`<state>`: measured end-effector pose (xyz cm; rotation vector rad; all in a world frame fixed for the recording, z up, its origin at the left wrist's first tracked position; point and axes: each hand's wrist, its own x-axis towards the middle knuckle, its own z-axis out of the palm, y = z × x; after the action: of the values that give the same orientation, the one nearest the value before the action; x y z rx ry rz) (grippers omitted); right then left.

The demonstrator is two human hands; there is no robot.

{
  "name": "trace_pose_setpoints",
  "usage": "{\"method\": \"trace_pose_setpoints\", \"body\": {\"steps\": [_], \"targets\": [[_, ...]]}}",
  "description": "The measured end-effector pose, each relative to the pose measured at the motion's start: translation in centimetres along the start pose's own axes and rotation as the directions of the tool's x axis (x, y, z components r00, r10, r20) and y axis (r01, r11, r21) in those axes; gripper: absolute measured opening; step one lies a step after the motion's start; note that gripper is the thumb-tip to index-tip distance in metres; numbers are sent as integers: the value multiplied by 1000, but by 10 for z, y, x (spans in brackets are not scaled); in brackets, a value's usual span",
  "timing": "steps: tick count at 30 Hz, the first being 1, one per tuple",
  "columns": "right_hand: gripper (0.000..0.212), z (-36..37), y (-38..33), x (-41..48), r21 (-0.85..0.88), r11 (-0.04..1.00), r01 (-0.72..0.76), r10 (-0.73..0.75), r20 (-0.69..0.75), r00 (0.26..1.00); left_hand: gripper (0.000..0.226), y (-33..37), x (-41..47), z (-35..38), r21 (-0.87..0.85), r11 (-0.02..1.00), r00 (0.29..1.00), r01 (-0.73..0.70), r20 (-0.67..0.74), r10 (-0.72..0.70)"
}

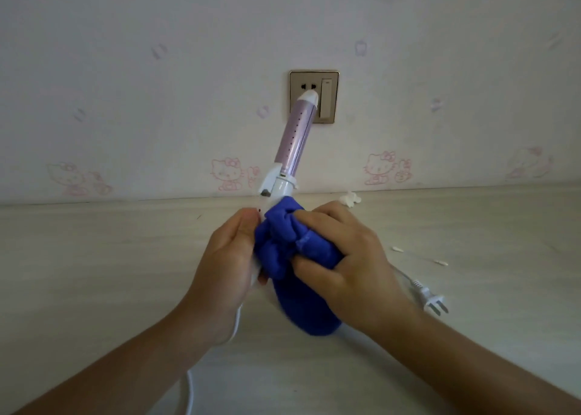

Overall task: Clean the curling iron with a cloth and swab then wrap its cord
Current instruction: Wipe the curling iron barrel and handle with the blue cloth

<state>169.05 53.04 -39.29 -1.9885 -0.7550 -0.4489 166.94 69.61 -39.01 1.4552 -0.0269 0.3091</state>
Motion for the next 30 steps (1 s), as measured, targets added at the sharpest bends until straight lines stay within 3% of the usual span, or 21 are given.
{"method": "trace_pose_setpoints", "body": {"steps": [3, 6, 10, 14, 20, 24, 26, 30], "targets": [[31, -13, 4, 6, 52, 996, -66, 72, -121, 990, 49, -2, -5, 2, 40, 999, 999, 33, 13, -34], [33, -23, 5, 11, 64, 994, -93, 105, -216, 971, 45, 0, -9, 8, 130, 991, 998, -7, 63, -1], [30, -11, -3, 4, -1, 999, -46, 45, -73, 996, 40, 3, -4, 8, 45, 998, 997, -42, 68, 39], [40, 1, -5, -1, -46, 999, 16, -14, 34, 999, 36, 2, 2, 0, 88, 996, 999, -18, 28, 15], [32, -26, 12, 11, 34, 993, -112, 117, -196, 974, 51, 1, -1, 9, 36, 989, 987, 141, 74, -143], [39, -11, -3, 4, -18, 999, -42, 41, -20, 999, 51, 4, 1, 9, -105, 969, 974, 222, -22, -225], [42, -1, -7, -1, -33, 999, 35, -33, 83, 996, 47, 5, 4, 4, -186, 937, 954, 294, -5, -300], [39, -8, -4, 5, -50, 999, 11, -8, 52, 999, 47, 5, 0, 4, -129, 967, 975, 221, 52, -216]]}}
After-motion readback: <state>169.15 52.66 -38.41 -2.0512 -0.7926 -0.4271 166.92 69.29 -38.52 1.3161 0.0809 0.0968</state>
